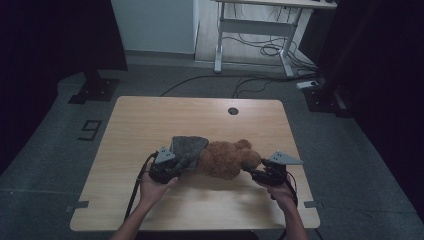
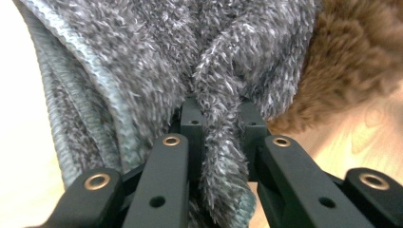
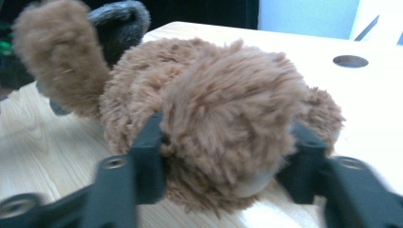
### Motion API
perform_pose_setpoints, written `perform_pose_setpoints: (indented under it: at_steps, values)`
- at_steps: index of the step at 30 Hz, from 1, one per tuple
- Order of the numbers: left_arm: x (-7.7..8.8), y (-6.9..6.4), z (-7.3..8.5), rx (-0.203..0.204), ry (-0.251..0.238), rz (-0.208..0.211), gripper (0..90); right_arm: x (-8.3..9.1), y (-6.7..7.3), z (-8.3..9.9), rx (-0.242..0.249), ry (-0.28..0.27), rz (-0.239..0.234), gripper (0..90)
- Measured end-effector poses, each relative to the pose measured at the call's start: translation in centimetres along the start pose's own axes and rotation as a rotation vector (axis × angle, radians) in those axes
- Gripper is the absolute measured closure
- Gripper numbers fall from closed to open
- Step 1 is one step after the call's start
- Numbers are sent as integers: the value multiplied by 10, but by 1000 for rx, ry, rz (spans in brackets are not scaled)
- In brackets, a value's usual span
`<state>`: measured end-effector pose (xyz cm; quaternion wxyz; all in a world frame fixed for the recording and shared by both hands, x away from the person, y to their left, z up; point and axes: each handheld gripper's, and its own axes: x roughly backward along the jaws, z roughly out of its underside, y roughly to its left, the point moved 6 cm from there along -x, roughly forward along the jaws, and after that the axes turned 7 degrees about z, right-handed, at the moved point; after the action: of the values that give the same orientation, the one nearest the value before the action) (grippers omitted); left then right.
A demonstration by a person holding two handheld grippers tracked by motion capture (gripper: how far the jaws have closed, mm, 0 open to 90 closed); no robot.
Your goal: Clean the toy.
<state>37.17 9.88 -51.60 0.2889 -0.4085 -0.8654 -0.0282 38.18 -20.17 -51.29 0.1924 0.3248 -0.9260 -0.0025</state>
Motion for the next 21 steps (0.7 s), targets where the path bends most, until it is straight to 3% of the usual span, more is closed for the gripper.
perform_pose_setpoints:
  at_steps: [3,7,12,18,21]
  values:
    - [1,-7,6,-12,6,11,777,-2,-2,14,-19,38,-18,560]
    - [2,-17,16,-30,16,27,777,0,-2,39,-42,88,-54,576]
    - [0,-21,20,-67,28,-3,777,-4,3,56,-16,163,-47,582]
    - [-15,4,6,-78,37,-72,778,-31,3,57,-13,203,11,588]
    - [-24,19,-3,-46,41,-87,778,-47,-3,51,-23,205,52,588]
